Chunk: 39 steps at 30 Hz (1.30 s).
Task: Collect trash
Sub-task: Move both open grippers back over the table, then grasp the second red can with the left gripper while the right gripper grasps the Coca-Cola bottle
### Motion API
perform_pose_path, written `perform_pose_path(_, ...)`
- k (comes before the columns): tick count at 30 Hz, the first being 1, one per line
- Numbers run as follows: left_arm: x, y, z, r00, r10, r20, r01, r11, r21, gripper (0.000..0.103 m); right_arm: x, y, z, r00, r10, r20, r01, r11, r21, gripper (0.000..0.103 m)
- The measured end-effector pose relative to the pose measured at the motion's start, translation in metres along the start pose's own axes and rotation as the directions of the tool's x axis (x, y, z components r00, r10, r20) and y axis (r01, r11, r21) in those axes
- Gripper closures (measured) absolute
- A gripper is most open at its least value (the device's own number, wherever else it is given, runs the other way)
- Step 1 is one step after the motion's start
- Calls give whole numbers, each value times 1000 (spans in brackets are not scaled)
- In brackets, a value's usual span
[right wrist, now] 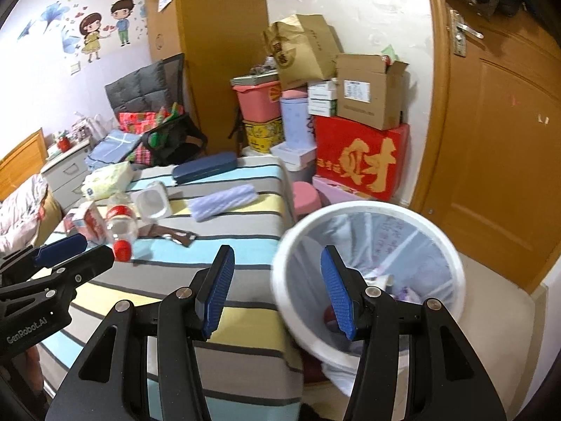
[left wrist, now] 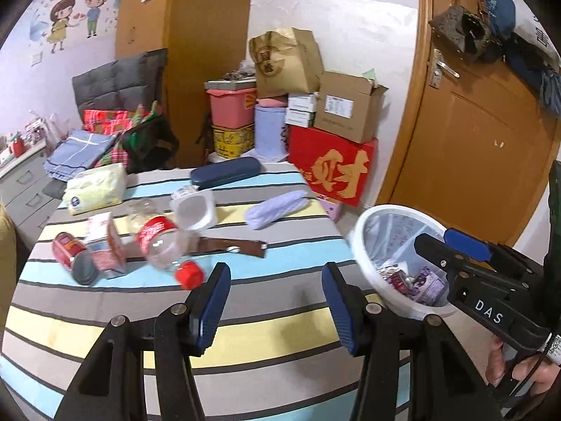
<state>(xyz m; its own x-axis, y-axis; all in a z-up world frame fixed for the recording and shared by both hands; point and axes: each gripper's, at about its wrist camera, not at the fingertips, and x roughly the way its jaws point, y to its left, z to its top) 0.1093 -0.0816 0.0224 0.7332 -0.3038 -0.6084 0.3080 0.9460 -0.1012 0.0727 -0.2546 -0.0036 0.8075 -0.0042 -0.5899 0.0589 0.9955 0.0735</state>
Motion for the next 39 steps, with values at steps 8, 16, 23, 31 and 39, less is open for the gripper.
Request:
perform_pose_path(8,-18,50,-4,998,65,25,-64,997,-53,45,9,35,5,999,52,6,-51,998,-45,50)
perform_pose_path(16,-27,115,-9,988,151,20,-147,979,-144,44,25,71,8,992,121,-17,-122,988,-96,50)
perform_pose_path(23,-30,170,-13,979,206,4,-200,954,-224,39,39,105,12,982,184,-47,-189,970,-150,48)
perform_pose_path(31,-22,218,-13,969,246,-29,-244,926,-289,34,54,132,21,967,242,-76,-252,950,-184,42)
perform_pose_path(39,3,257,-9,971,226,-82,-240,899,-367,33,83,149,31,945,300,-134,-321,928,-189,41)
